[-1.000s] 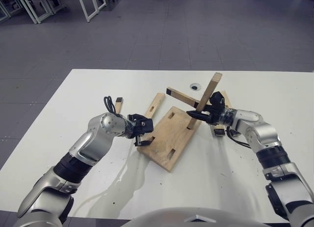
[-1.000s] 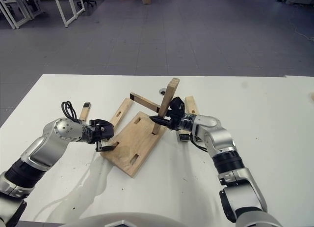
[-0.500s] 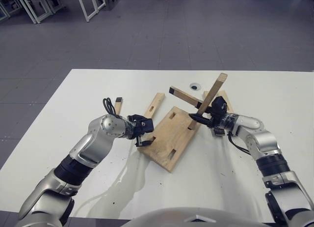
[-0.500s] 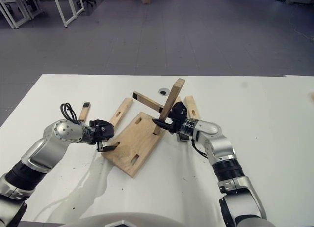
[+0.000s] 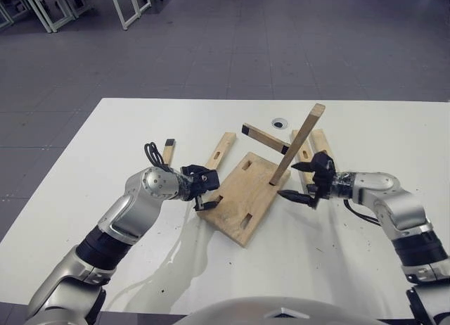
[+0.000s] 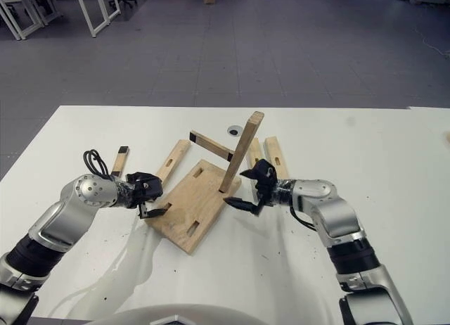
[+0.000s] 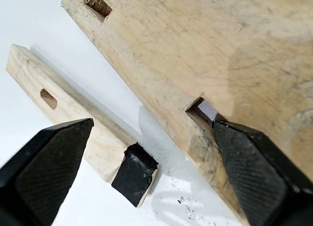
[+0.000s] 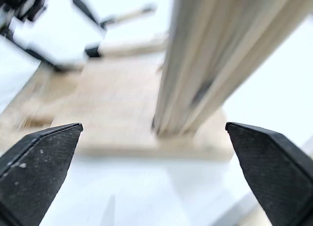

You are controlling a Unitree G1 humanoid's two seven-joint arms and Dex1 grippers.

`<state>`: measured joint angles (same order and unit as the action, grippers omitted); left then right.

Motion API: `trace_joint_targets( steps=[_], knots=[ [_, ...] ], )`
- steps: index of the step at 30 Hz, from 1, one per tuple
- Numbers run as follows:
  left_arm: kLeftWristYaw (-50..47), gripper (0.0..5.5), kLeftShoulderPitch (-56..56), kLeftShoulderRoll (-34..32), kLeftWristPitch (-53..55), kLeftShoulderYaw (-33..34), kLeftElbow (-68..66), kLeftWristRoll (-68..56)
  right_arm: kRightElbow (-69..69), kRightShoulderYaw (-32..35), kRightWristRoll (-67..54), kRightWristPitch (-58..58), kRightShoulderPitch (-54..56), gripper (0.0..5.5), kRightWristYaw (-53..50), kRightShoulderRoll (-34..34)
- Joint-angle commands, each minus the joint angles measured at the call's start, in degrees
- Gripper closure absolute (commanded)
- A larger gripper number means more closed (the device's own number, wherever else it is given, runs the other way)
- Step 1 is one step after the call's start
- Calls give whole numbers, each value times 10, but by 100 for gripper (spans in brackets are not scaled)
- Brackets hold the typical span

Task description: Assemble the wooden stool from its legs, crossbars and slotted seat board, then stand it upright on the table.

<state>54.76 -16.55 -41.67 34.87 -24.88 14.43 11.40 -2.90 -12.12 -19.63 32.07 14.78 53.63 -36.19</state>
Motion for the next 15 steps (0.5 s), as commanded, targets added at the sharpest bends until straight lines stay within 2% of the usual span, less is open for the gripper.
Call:
trace_joint_targets(
  steps=[1, 2, 5, 7, 11, 14, 15],
  knots=[
    [-13, 98, 50, 11, 59, -9, 0, -7, 37, 19, 99, -10, 7, 3, -100, -35],
    [-22, 98, 58, 17, 82, 0, 17, -11, 47, 37, 125, -14, 10, 3, -142, -39],
    [-54, 98, 95, 39, 171, 18, 101, -30, -31, 162, 103, 61, 23, 61, -257, 1],
    [-78, 98, 115, 52, 226, 22, 151, -37, -87, 216, 101, 103, 42, 100, -324, 28],
    [-131, 98, 137, 83, 313, 25, 220, -49, -238, 329, 28, 230, 152, 175, -471, 166],
    [-157, 98, 140, 89, 338, 22, 232, -60, -322, 366, -34, 318, 245, 238, -549, 269],
    [-165, 98, 142, 91, 343, 21, 234, -63, -346, 370, -55, 358, 279, 238, -571, 311]
  ],
)
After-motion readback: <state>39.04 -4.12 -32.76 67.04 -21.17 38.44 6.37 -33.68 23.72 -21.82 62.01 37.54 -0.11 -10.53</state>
